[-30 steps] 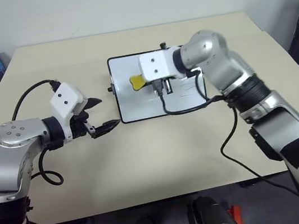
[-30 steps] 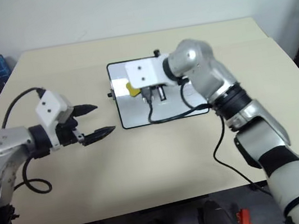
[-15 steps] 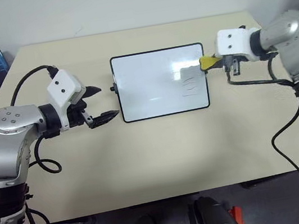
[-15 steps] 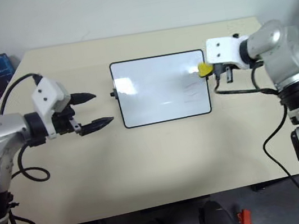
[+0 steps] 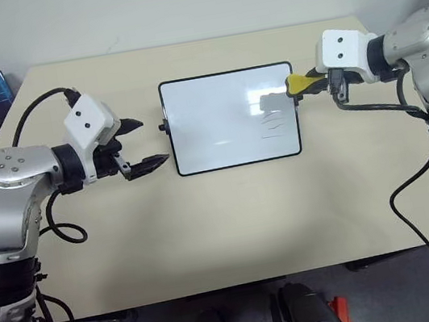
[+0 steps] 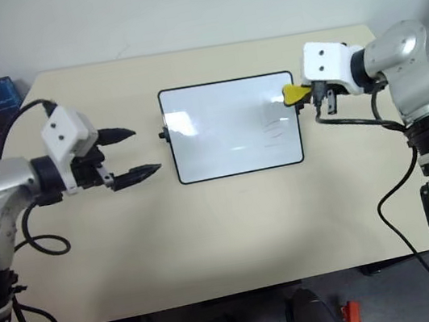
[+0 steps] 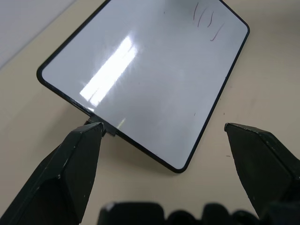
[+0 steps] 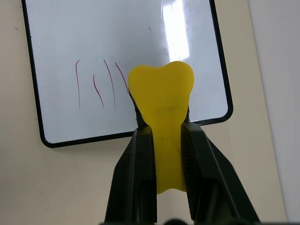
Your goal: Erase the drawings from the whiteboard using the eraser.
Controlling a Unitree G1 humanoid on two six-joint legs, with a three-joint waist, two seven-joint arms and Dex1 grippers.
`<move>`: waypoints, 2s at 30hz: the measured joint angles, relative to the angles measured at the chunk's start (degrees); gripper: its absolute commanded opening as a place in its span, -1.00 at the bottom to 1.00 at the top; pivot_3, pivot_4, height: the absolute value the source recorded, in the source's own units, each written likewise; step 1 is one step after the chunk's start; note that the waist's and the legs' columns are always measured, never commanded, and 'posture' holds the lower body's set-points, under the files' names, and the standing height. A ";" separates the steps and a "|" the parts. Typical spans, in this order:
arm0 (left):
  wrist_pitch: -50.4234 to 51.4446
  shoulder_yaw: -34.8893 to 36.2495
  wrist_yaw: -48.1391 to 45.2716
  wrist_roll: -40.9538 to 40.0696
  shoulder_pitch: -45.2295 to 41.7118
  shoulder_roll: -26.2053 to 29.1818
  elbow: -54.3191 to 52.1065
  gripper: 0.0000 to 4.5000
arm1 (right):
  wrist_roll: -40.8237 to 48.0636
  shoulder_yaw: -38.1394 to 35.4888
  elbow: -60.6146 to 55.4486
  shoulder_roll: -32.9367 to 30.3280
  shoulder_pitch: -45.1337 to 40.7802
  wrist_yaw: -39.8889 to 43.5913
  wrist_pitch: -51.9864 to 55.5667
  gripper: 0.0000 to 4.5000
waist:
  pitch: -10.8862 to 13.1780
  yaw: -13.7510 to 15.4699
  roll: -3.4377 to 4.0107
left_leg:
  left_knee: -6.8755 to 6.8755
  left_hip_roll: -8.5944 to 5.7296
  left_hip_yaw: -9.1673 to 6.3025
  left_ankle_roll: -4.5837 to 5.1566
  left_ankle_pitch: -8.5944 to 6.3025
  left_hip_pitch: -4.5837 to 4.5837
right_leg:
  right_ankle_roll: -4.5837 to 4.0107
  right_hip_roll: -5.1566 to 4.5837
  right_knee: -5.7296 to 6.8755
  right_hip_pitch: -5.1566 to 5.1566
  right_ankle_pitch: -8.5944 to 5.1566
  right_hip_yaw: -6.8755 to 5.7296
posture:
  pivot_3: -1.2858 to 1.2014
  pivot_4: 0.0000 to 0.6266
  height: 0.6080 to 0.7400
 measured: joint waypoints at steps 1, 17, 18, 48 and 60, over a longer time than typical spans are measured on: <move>-0.09 -0.04 -0.04 0.00 -0.10 -0.04 0.06 1.00 | 0.00 -0.02 0.54 0.00 -0.08 -0.33 -0.04 -0.83 | 0.00 0.00 0.00 | 0.00 0.00 0.00 0.00 0.00 0.00 | 0.00 0.00 0.00 0.00 0.00 0.00 | 0.03 -0.52 1.00; -1.14 -1.84 -1.28 0.88 -1.74 -1.11 2.19 1.00 | -0.06 -0.30 4.07 0.14 -1.87 -3.58 -0.70 -0.83 | 0.00 -0.03 0.00 | 0.04 0.00 0.00 0.00 0.00 0.00 | 0.00 0.00 0.05 0.00 0.00 0.00 | 0.03 -0.52 1.00; -1.14 -1.85 -1.28 0.89 -1.75 -1.15 2.19 1.00 | -0.08 -0.30 4.32 0.25 -1.97 -4.10 -0.59 -0.83 | 0.00 -0.03 0.00 | 0.05 0.00 0.01 0.00 0.00 0.00 | 0.00 0.00 0.06 0.00 0.00 0.01 | 0.03 -0.52 1.00; -2.41 -2.34 -2.28 1.68 -2.55 -2.36 2.56 1.00 | 3.95 -1.33 1.41 4.10 -2.73 -5.21 2.10 -0.83 | 0.00 -0.02 0.01 | 0.16 0.00 0.00 0.00 0.00 0.00 | 0.00 0.00 0.16 0.01 0.01 0.01 | 0.03 -0.52 1.00; -2.41 -2.90 -2.28 1.73 -2.55 -2.74 2.56 1.00 | 4.57 -1.47 -1.38 3.81 -0.82 -3.62 4.19 -0.83 | 0.00 -0.03 0.00 | 0.19 0.00 0.00 0.00 0.00 0.01 | 0.00 0.00 0.22 0.01 0.01 0.01 | 0.03 -0.52 1.00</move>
